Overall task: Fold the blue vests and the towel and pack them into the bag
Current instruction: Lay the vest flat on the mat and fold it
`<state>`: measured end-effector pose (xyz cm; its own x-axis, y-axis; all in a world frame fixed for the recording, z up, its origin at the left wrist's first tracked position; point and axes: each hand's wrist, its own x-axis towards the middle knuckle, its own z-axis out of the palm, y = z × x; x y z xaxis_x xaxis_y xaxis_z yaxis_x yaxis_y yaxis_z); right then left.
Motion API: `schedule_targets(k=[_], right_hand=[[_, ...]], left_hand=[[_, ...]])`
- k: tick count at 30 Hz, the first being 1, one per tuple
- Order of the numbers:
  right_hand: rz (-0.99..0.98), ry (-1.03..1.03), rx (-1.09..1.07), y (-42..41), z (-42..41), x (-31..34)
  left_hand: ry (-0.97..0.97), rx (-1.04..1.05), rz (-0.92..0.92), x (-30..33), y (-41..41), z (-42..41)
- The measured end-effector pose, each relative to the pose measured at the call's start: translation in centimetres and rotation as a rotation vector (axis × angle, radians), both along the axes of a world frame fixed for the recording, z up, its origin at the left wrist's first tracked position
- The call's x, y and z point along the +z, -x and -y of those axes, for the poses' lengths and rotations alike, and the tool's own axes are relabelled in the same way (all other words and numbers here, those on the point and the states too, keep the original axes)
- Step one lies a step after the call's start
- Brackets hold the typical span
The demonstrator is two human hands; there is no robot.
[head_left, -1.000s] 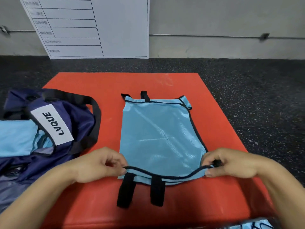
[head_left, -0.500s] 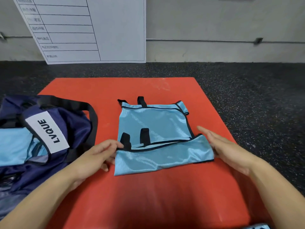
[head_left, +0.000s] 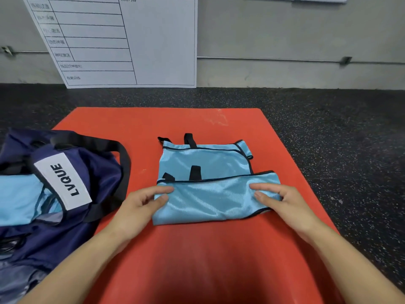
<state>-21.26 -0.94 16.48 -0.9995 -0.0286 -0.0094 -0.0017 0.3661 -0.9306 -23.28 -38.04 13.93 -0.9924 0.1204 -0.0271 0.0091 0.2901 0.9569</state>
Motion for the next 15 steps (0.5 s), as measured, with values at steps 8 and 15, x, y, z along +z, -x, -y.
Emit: schedule_targets(k=[8, 15], right_hand=[[0.209, 0.124, -0.014, 0.9, 0.3, -1.7], [0.251, 0.06, 0.076, -1.7, 0.7, -1.2]], left_hand=[[0.123, -0.058, 0.042, -2.5, 0.7, 0.3], [0.082, -0.069, 0.13, -2.0, -2.2, 1.5]])
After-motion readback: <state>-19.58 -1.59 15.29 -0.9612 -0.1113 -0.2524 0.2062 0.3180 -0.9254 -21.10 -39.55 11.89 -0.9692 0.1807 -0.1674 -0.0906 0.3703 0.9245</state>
